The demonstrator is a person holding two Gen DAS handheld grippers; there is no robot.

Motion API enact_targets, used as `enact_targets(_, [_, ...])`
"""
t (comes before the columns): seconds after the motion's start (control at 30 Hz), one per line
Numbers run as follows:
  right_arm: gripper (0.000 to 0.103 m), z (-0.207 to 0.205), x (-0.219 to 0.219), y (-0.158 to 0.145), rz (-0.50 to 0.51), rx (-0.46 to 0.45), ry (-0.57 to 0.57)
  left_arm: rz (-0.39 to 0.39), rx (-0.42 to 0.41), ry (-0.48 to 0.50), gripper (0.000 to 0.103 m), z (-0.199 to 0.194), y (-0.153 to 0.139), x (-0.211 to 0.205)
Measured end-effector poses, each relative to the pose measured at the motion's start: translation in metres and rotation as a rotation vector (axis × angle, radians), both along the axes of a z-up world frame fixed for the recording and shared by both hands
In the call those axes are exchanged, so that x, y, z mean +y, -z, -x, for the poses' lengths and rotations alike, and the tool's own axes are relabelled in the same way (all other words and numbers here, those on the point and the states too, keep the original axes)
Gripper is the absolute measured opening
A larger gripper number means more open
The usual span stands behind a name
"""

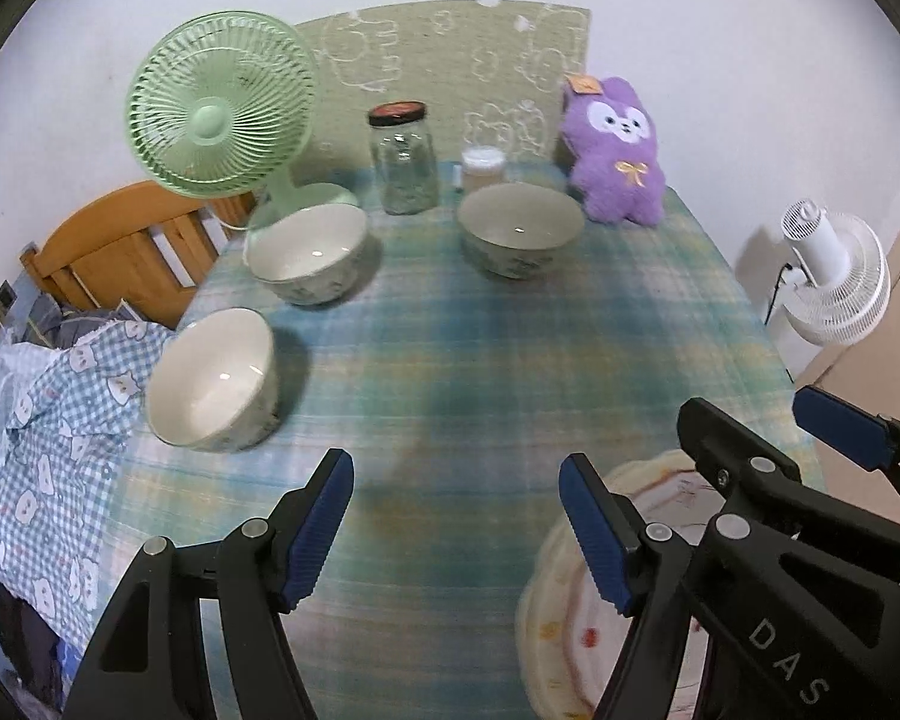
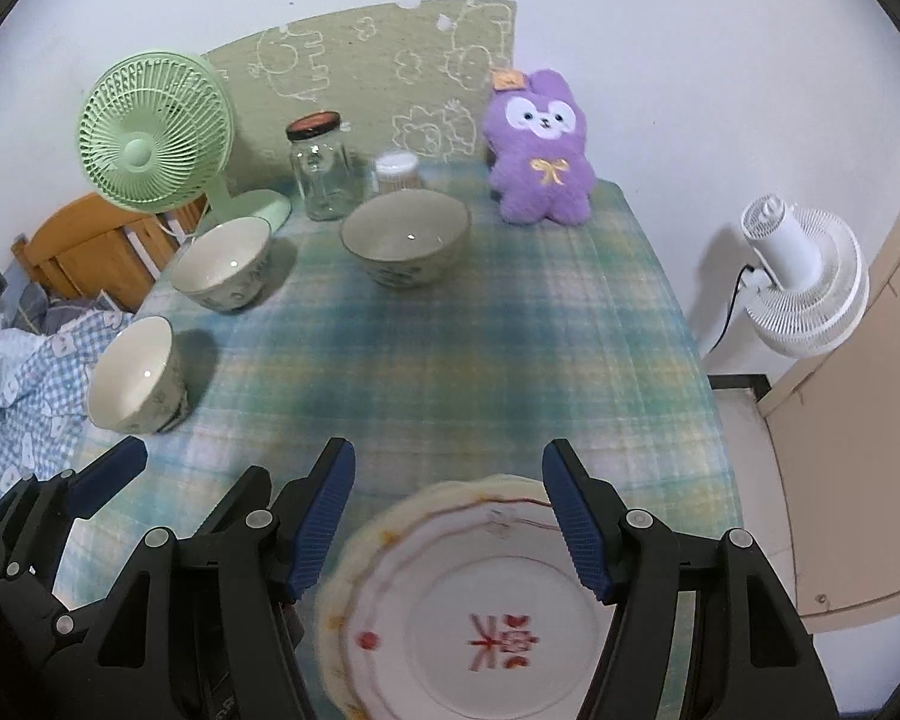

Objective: Organize plates and bowls
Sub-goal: 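Lower the red-rimmed plate onto the stack and open both grippers, then move both grippers to the rim of a cream floral bowl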

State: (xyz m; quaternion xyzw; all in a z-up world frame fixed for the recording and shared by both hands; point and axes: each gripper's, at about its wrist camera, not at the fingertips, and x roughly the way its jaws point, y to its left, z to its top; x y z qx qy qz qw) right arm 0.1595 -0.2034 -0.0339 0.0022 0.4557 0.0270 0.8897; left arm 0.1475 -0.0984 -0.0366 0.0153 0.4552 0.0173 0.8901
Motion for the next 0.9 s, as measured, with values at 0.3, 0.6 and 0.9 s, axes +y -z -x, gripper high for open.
enact_targets(0.3, [0.069,-0.006,0.076,-0.008,-0.014,-0.007,0.034,0.024,-0.019,0.018,0.073,-0.003,-0.001,0.077])
enact_targets(0.6, [0.069,-0.024,0.151,-0.005,-0.019,-0.008,0.041,0.014,-0.020,0.018,0.073,-0.021,0.004,0.142])
enact_targets(0.9, [0.069,-0.052,0.204,0.011,-0.034,-0.005,0.045,-0.004,-0.017,-0.002,0.072,-0.044,0.019,0.191])
